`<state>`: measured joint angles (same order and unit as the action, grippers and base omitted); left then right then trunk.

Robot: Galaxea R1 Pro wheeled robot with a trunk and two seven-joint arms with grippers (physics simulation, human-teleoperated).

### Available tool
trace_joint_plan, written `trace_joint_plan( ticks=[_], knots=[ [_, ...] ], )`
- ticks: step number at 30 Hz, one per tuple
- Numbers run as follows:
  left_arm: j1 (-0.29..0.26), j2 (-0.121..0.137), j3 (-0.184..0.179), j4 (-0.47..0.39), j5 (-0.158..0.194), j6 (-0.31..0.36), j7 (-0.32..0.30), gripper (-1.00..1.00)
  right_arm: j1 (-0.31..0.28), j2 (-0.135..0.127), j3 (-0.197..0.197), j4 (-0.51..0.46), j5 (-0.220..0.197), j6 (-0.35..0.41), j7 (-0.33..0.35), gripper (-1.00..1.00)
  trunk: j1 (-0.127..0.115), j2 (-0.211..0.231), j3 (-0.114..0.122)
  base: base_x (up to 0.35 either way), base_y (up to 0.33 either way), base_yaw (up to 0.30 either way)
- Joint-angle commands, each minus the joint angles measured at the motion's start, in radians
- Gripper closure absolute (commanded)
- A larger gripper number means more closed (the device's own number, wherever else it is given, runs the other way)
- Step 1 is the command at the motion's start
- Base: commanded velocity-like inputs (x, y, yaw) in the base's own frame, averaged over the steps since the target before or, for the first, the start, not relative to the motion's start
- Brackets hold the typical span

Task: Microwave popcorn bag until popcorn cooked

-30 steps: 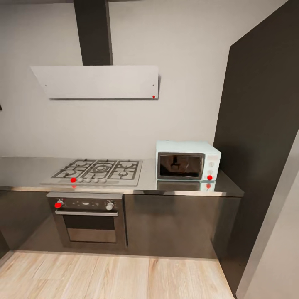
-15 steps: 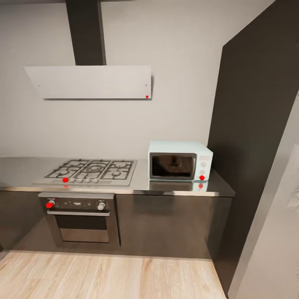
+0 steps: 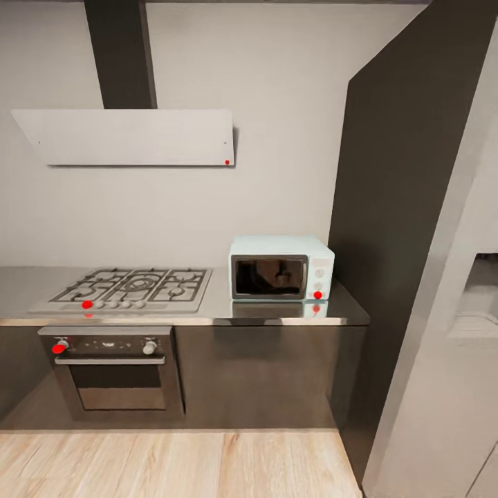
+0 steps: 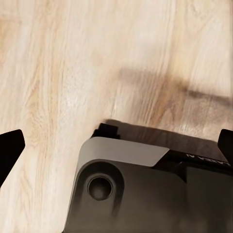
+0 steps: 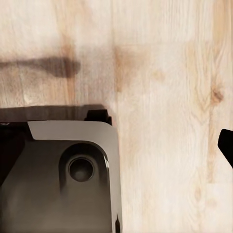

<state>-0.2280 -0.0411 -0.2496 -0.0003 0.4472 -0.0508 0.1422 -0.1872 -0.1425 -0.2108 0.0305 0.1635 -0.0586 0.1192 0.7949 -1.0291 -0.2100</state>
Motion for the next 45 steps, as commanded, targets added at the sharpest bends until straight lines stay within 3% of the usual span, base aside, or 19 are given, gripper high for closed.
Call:
trace_joint_plan(
  ticks=[1, 23, 26, 28, 30, 33, 35, 37, 40, 45],
  knots=[
    [-0.001, 0.000, -0.008, 0.000, 0.008, -0.003, 0.003, -1.00, -0.002, -0.001, -0.009, 0.003, 0.010, -0.006, 0.002, -1.00, 0.000, -0.001, -0.001, 0.000, 0.000, -0.182],
    [-0.001, 0.000, -0.009, 0.000, 0.008, -0.003, 0.004, -1.00, -0.002, 0.007, -0.007, -0.007, 0.025, 0.005, -0.004, -1.00, 0.000, -0.001, 0.000, 0.000, 0.000, -0.017],
    [-0.001, -0.001, -0.009, 0.000, 0.008, -0.004, 0.004, -1.00, -0.002, 0.041, -0.007, -0.066, 0.026, 0.009, -0.009, -1.00, 0.000, -0.001, 0.000, 0.000, 0.000, 0.000],
    [-0.001, -0.001, -0.010, -0.001, 0.007, -0.004, 0.003, -1.00, -0.002, 0.079, -0.007, -0.195, 0.041, 0.063, -0.010, -1.00, 0.000, -0.001, 0.000, 0.000, 0.000, 0.000],
    [-0.001, -0.002, -0.010, -0.001, 0.006, -0.004, 0.002, -1.00, -0.002, 0.126, -0.008, -0.371, 0.070, 0.218, -0.011, -1.00, 0.000, -0.001, 0.000, 0.000, 0.000, 0.000],
    [-0.001, -0.002, -0.010, -0.001, 0.005, -0.004, 0.003, -1.00, -0.001, 0.167, -0.007, -0.647, 0.081, 0.465, -0.008, -1.00, 0.000, -0.001, 0.000, 0.000, 0.000, 0.000],
    [-0.001, -0.001, -0.010, -0.001, 0.005, -0.004, 0.003, -1.00, 0.002, 0.188, -0.007, -0.752, 0.083, 0.573, -0.009, -1.00, 0.000, -0.001, 0.000, 0.000, 0.000, 0.000],
    [-0.001, -0.001, -0.010, -0.001, 0.005, -0.004, 0.003, -1.00, -0.014, 0.194, 0.004, -0.775, 0.084, 0.605, -0.011, -1.00, 0.000, -0.001, 0.000, 0.000, 0.000, 0.000],
    [-0.001, 0.000, -0.010, -0.002, 0.005, -0.005, 0.004, -1.00, -0.116, 0.204, 0.090, -0.790, 0.083, 0.630, -0.016, -1.00, 0.000, -0.001, 0.000, 0.000, 0.000, 0.000],
    [-0.001, -0.001, -0.010, -0.003, 0.005, -0.005, 0.004, -1.00, -0.278, 0.279, 0.124, -0.809, 0.082, 0.655, -0.036, -1.00, 0.000, -0.001, 0.000, 0.000, 0.000, 0.000]
  ],
)
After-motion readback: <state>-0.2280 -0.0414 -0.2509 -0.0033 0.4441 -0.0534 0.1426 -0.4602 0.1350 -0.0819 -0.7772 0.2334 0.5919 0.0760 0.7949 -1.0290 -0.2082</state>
